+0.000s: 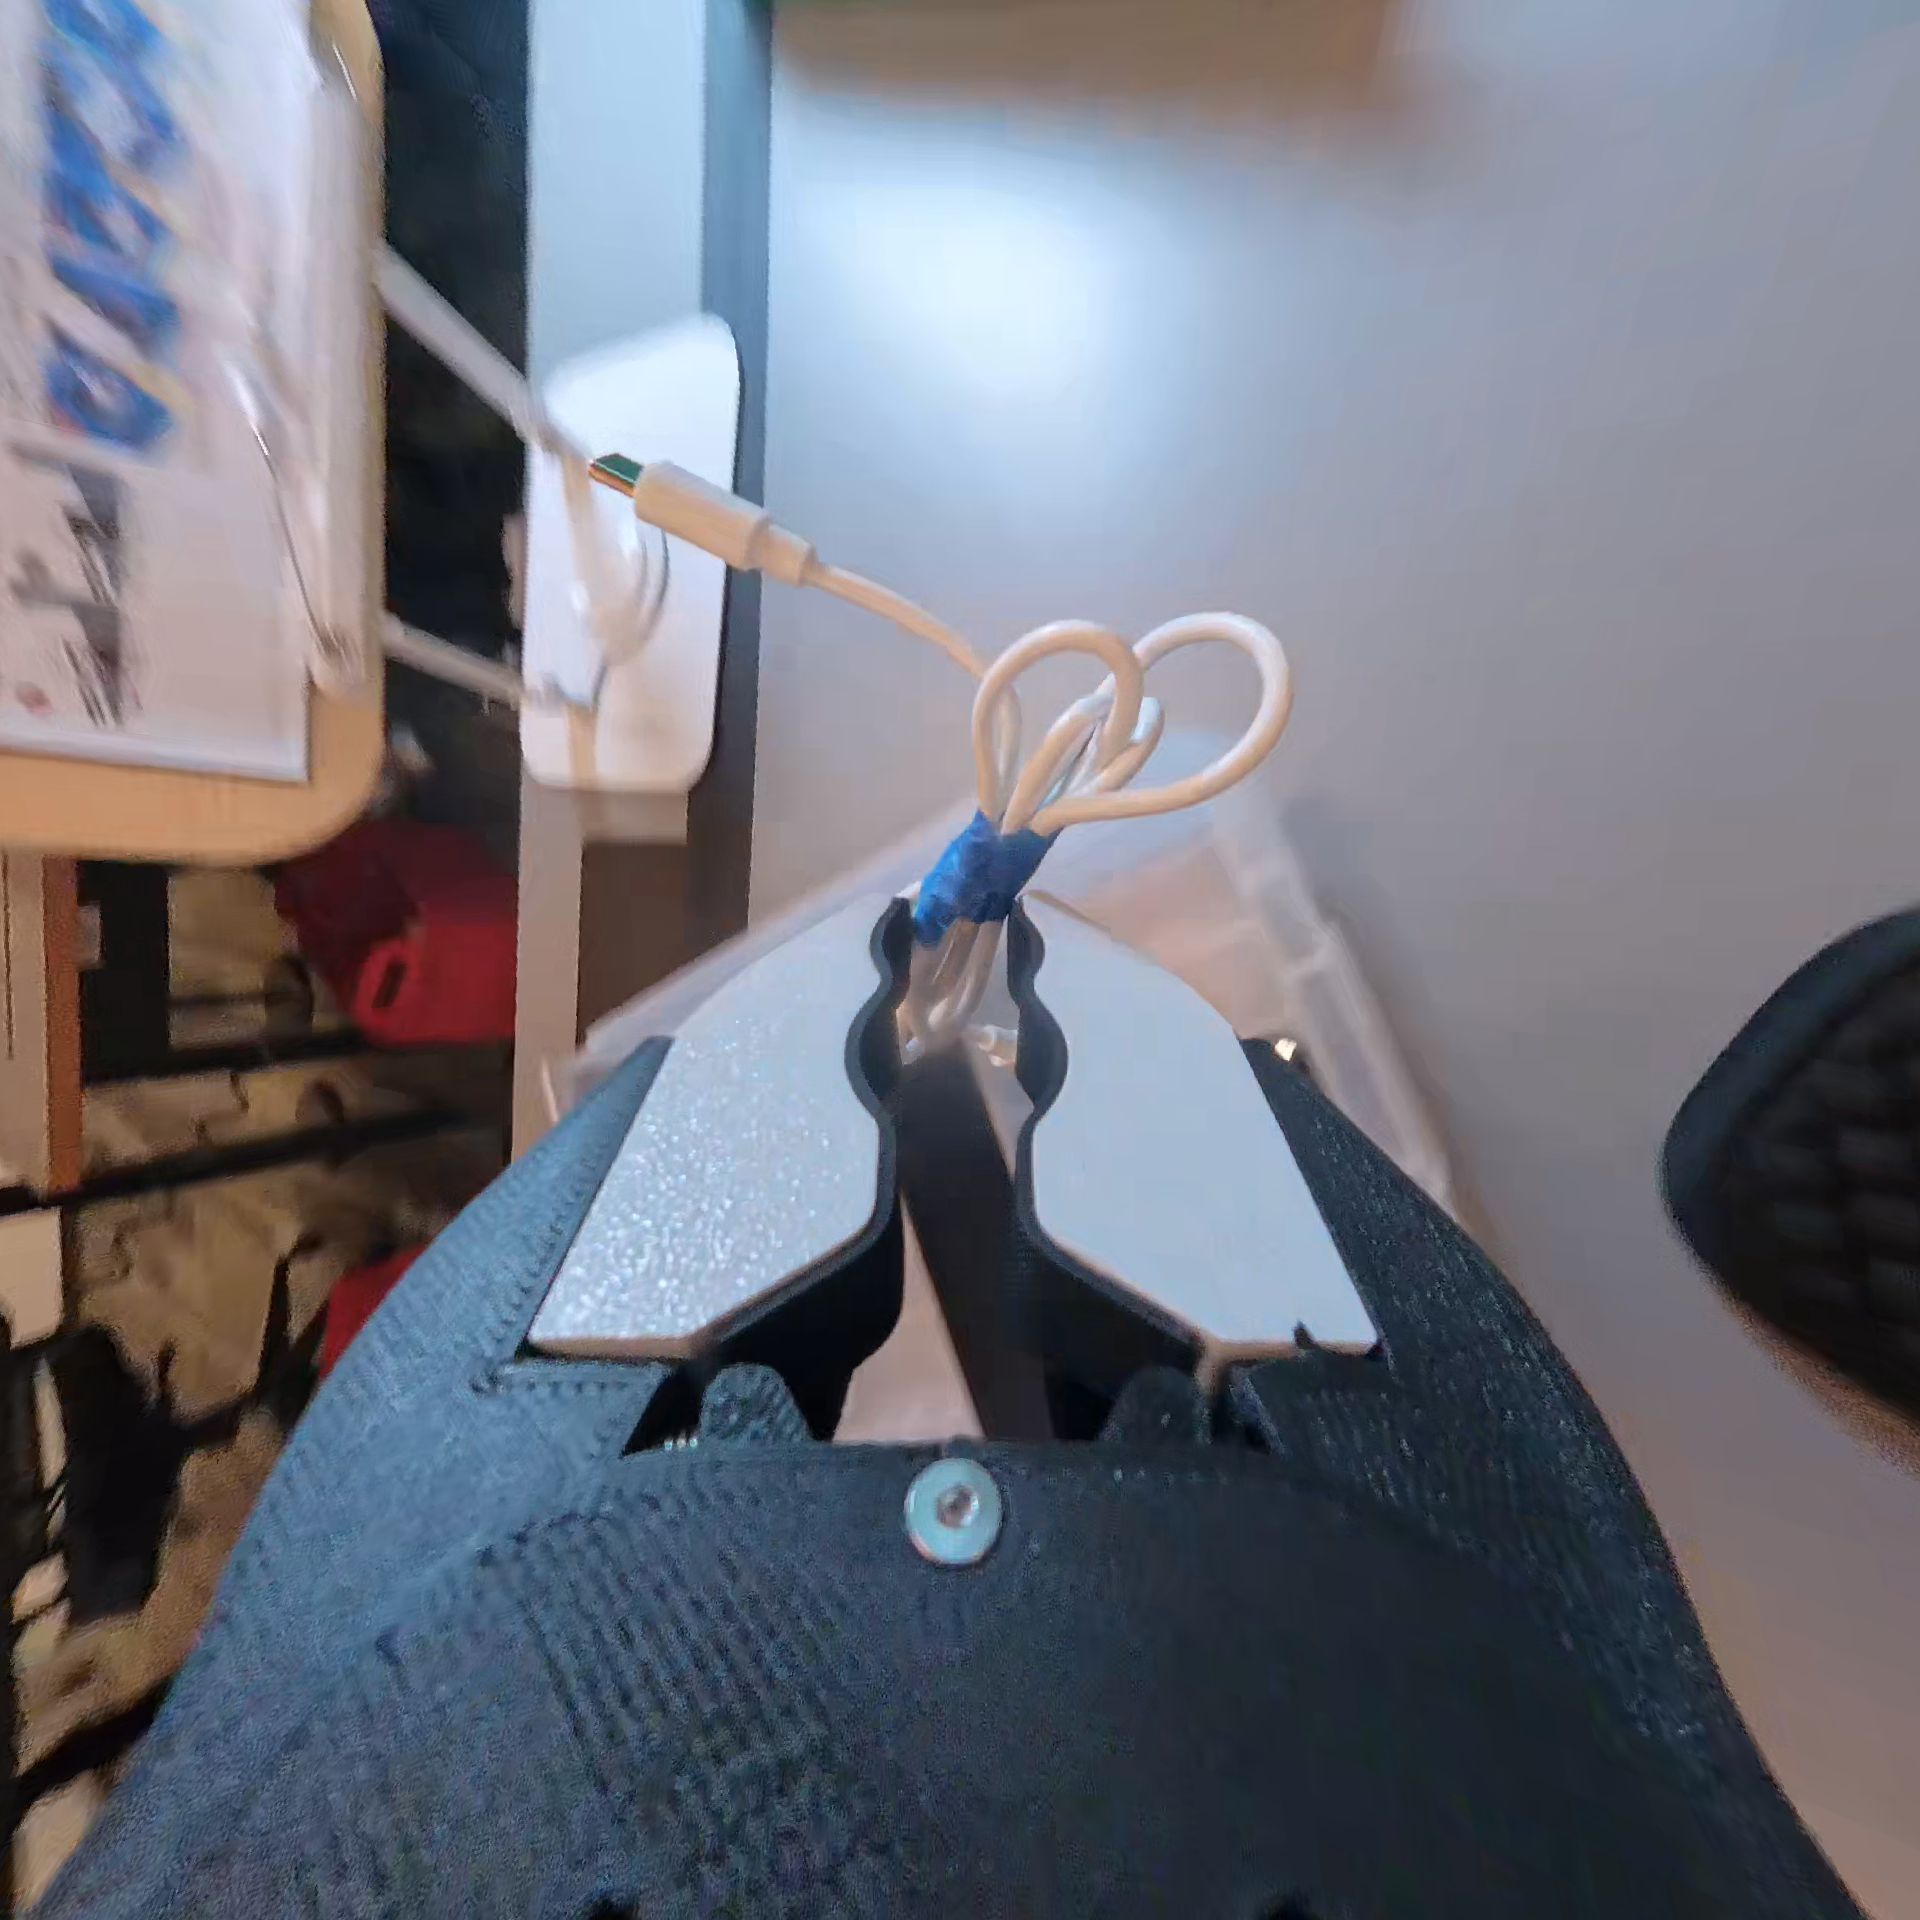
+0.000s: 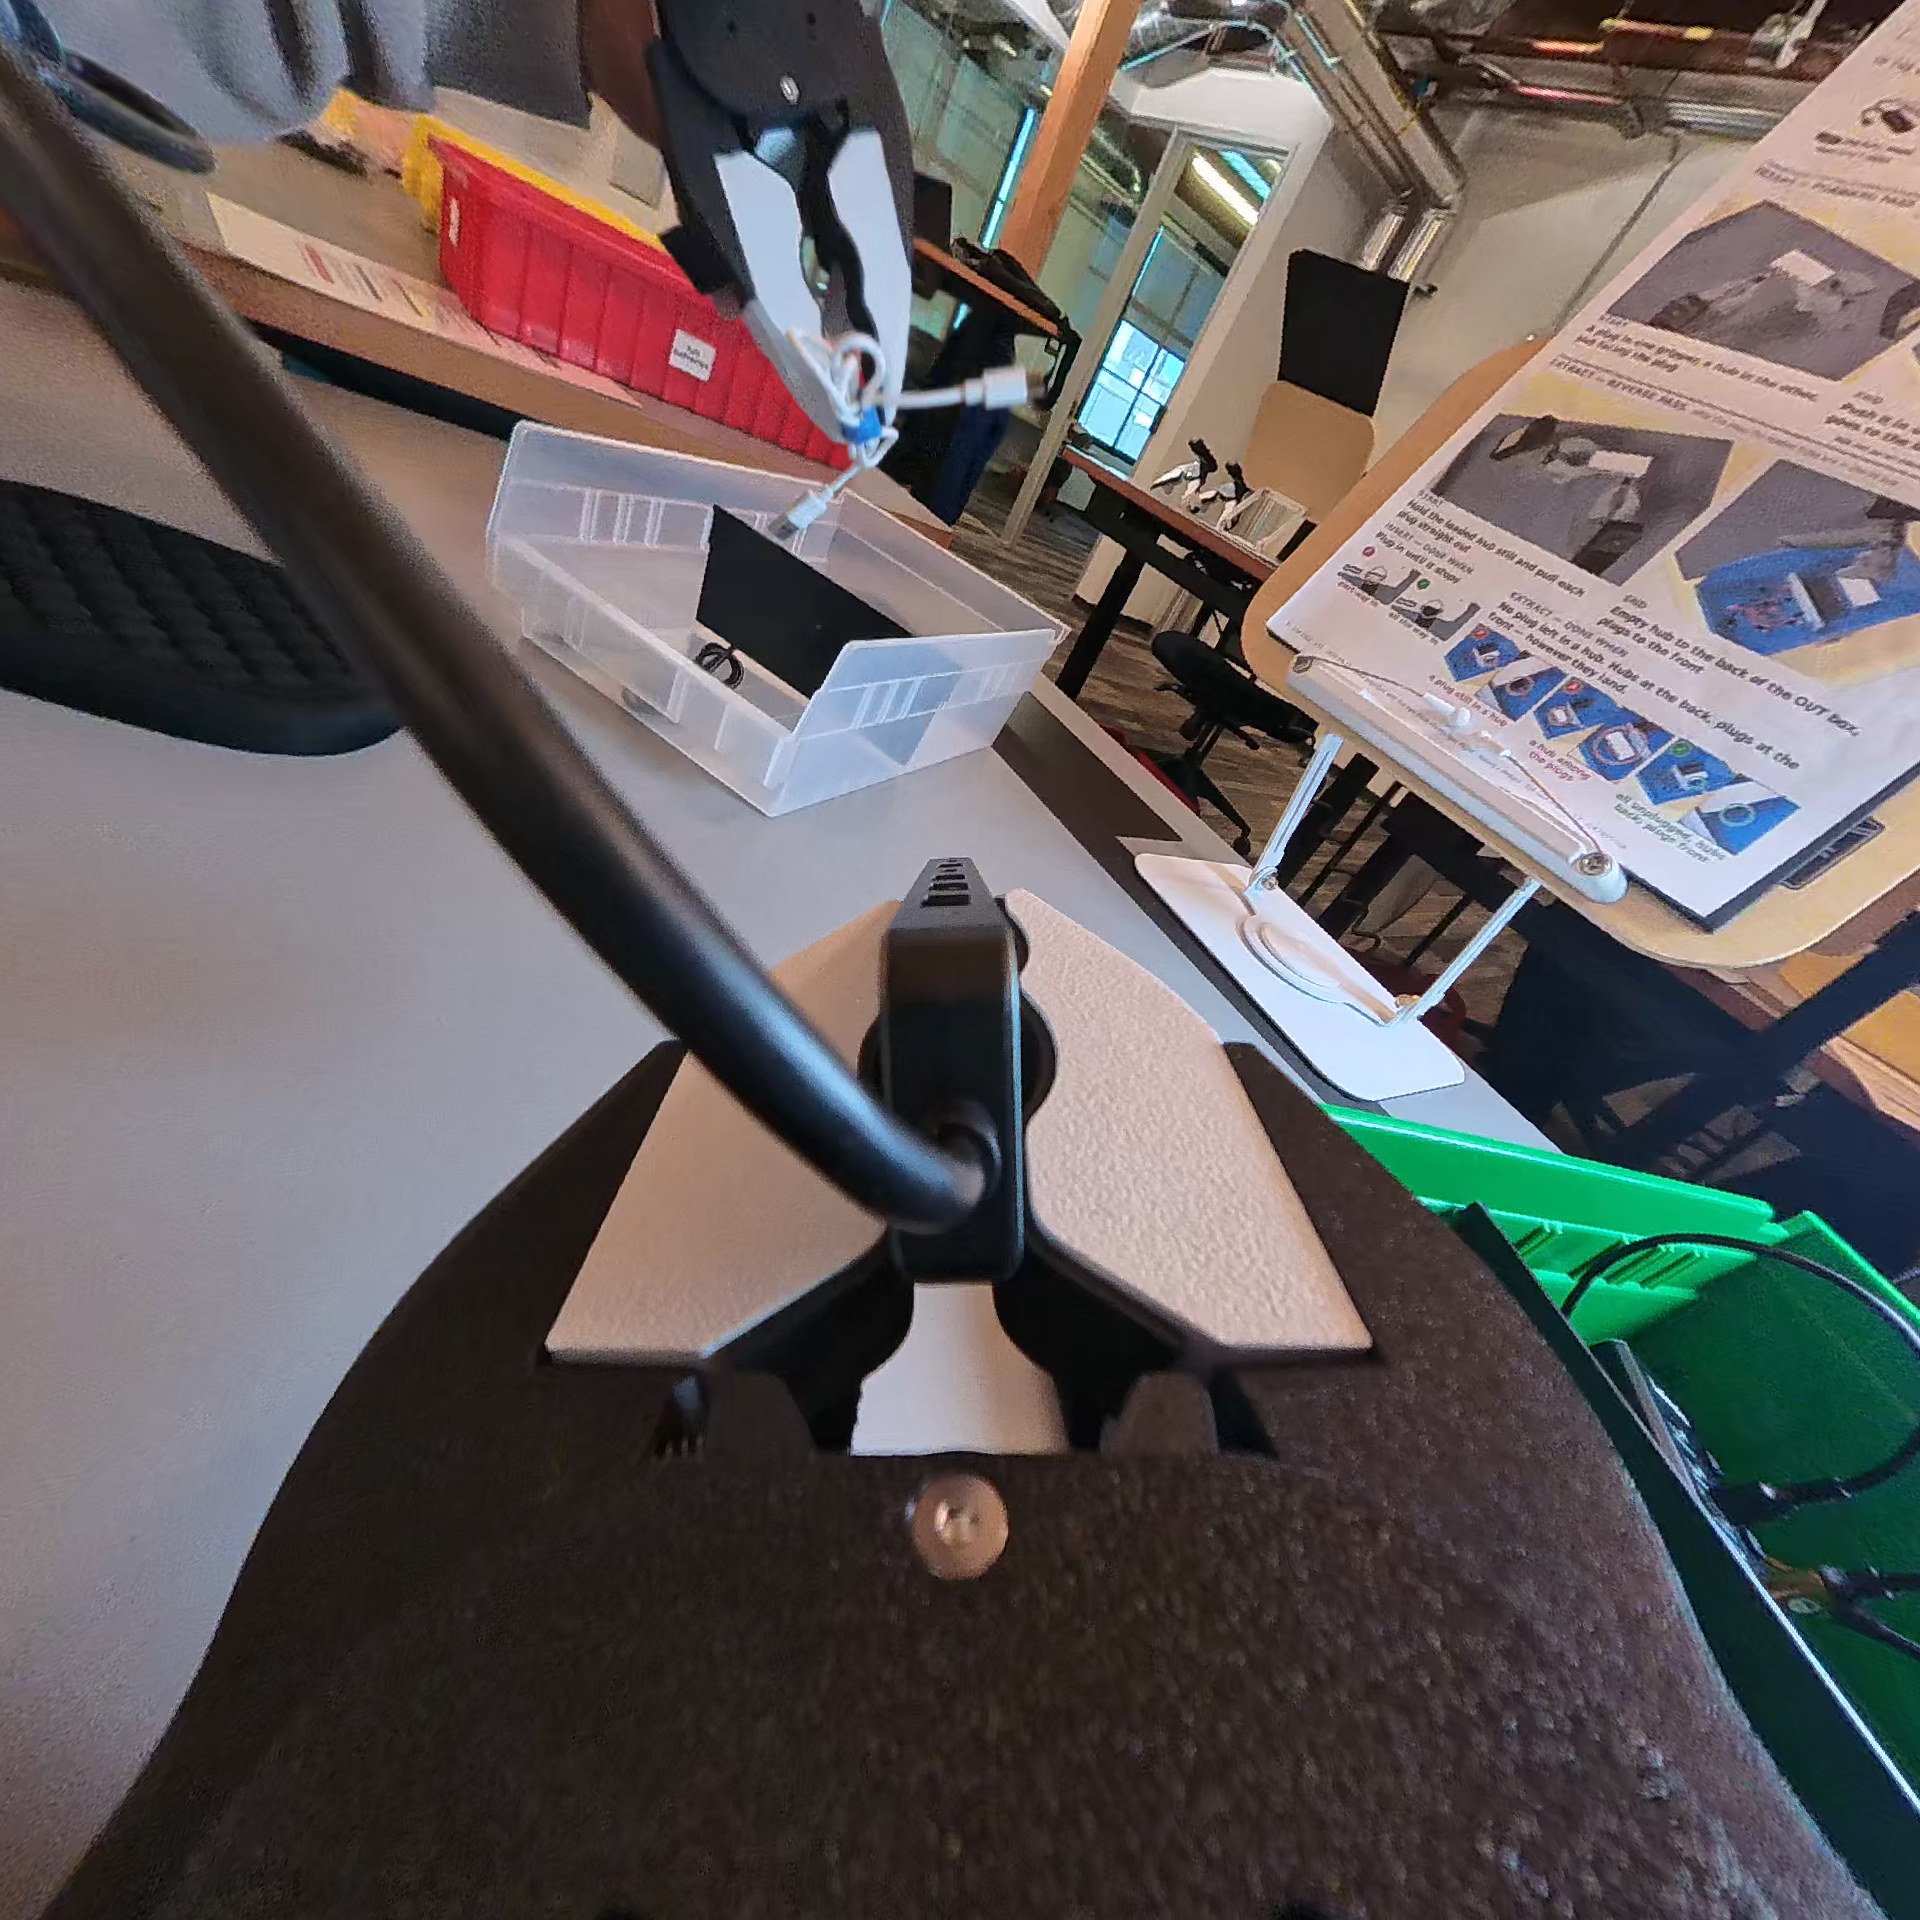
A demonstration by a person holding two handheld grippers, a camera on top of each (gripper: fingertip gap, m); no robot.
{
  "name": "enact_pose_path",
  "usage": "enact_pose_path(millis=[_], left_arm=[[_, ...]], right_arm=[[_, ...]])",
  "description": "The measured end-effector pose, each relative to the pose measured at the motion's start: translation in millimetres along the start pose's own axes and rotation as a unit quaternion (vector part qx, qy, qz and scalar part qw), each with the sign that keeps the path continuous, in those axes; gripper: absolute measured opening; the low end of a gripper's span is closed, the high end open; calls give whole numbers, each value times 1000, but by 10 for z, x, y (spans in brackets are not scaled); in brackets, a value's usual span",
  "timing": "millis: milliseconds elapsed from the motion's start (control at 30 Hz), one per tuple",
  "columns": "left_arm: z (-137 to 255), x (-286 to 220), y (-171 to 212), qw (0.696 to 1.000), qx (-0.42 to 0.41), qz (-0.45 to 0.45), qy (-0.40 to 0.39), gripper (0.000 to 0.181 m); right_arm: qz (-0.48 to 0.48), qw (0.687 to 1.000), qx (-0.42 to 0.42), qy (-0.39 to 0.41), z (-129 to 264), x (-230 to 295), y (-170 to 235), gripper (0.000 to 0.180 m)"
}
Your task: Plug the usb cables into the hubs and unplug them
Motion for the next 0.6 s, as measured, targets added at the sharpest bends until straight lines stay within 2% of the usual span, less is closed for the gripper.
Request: enact_pose_path(millis=[33,100,167,267,400,500,600], left_arm=[[23,-51,-120,999,-39,1,-1,18],[6,-223,-365,994,-113,-12,3,18],[-130,-487,-577,987,-152,-54,9,19],[-532,-999,-780,977,-160,-133,46,19],[-1070,-1598,-831,959,-136,-218,123,20],[-1195,-1807,-858,952,-144,-200,179,25],[-1138,-1771,-868,963,-138,-102,210,36]], right_arm=[[-3,1000,-2,2,4,-8,-6,12],[-5,1000,-2,11,20,-33,-13,12],[-4,1000,1,22,48,-73,-10,13],[-17,999,-1,44,107,-179,22,12],[-28,997,11,73,181,-320,120,12],[-31,996,19,81,213,-361,169,11],[-29,996,22,80,216,-362,167,11]])
Point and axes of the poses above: each gripper's, where its closed fingertips meet, z back along the fingers, y out of its underside, x = y × z across the jaws, the point moved 9 cm from there along z, back along the fingers, and after that the axes turned 7 degrees about -x, right-handed, at the moved point
